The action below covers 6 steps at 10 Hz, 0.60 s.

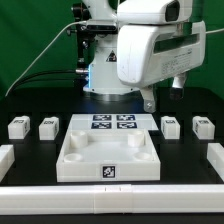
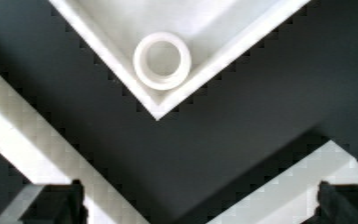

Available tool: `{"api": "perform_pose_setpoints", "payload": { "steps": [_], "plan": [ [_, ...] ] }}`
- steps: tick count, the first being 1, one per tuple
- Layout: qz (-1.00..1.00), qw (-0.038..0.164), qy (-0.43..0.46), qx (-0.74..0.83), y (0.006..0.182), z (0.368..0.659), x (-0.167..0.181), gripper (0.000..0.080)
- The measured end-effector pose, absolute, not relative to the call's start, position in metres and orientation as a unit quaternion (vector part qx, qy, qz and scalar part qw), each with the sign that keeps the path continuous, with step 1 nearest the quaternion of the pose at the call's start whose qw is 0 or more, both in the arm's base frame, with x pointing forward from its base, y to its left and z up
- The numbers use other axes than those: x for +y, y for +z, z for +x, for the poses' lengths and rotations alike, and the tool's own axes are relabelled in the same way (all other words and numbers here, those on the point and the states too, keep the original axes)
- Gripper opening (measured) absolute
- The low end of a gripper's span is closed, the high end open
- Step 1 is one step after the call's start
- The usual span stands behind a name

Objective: Assemble one leg

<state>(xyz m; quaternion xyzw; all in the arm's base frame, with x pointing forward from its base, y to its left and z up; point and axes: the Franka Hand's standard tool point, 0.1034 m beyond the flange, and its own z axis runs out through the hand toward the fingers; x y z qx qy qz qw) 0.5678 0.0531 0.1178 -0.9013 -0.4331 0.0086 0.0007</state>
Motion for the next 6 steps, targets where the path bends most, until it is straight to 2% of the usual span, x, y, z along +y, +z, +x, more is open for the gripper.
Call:
{"api": "perform_pose_setpoints", "payload": {
  "steps": [6],
  "plan": [
    [-0.901, 0.001, 0.009, -0.433, 0.1177, 0.5678, 0.0530, 0.0650]
  ]
}}
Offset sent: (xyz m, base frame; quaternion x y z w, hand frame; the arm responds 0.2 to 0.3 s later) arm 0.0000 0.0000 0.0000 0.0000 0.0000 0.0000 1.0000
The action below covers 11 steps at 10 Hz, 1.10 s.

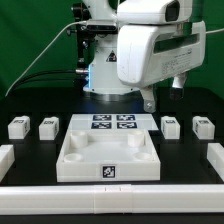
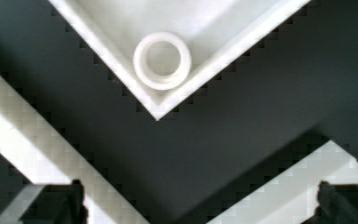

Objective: Assemble one leg

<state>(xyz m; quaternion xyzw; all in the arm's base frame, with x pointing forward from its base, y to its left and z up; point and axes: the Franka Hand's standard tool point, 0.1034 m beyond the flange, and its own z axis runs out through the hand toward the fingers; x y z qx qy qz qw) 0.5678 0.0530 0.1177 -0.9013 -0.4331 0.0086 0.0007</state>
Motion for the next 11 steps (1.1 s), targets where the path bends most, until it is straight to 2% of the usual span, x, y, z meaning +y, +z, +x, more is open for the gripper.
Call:
{"api": "perform_pose_setpoints", "payload": {
  "steps": [3, 7, 11],
  "plan": [
    [-0.894, -0.001, 0.005, -0.449, 0.116, 0.566, 0.050, 0.0650],
    [-0.851, -0.002, 0.001, -0.525, 0.102, 0.534, 0.030, 0.0650],
    [-0.847, -0.001, 0.002, -0.531, 0.101, 0.533, 0.028, 0.0650]
  ]
}}
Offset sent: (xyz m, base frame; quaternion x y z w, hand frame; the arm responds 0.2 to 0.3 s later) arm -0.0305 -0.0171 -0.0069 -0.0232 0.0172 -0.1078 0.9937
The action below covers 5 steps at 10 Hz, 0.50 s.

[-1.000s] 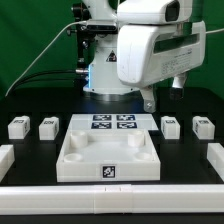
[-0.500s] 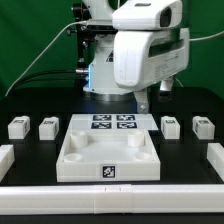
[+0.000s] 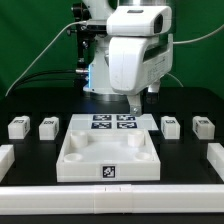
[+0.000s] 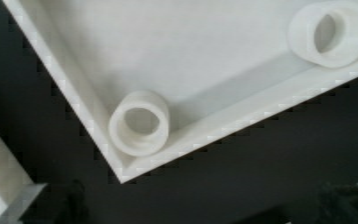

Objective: Assemble one leg

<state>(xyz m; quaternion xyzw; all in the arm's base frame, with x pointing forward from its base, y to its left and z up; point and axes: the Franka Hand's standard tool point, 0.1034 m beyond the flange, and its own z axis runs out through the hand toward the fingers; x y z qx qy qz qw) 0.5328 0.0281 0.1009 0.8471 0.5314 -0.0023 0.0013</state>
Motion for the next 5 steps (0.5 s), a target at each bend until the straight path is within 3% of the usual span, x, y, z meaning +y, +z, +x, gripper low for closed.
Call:
{"api": "perform_pose_setpoints", "payload": {
  "steps": [3, 5],
  "plan": [
    [0.847, 0.001, -0.003, 0.532, 0.100, 0.532, 0.028, 0.0650],
    [0.811, 0.003, -0.009, 0.584, 0.095, 0.517, 0.023, 0.0650]
  ]
}}
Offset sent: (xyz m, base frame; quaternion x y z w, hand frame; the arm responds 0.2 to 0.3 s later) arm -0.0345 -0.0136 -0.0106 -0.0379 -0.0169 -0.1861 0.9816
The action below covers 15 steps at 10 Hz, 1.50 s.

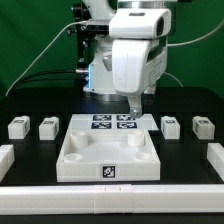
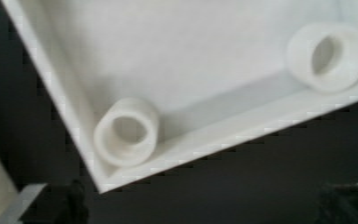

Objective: Assemble one leg

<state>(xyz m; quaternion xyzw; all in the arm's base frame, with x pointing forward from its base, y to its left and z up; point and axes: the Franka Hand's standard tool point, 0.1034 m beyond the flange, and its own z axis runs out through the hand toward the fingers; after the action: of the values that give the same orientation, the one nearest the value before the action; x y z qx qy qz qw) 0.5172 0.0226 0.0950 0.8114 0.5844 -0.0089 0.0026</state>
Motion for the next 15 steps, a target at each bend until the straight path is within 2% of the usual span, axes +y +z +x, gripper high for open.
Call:
{"api": "perform_pose_setpoints", "payload": {
  "steps": [3, 8, 11, 15],
  "plan": [
    [0.769, 0.004, -0.005, 0.640, 0.088, 0.499, 0.011, 0.0650],
    [0.755, 0.005, -0.005, 0.655, 0.086, 0.499, 0.009, 0.0650],
    [0.698, 0.007, -0.007, 0.716, 0.070, 0.475, 0.005, 0.0650],
    [0.664, -0.007, -0.016, 0.748, 0.047, 0.437, -0.022, 0.0650]
  ]
}}
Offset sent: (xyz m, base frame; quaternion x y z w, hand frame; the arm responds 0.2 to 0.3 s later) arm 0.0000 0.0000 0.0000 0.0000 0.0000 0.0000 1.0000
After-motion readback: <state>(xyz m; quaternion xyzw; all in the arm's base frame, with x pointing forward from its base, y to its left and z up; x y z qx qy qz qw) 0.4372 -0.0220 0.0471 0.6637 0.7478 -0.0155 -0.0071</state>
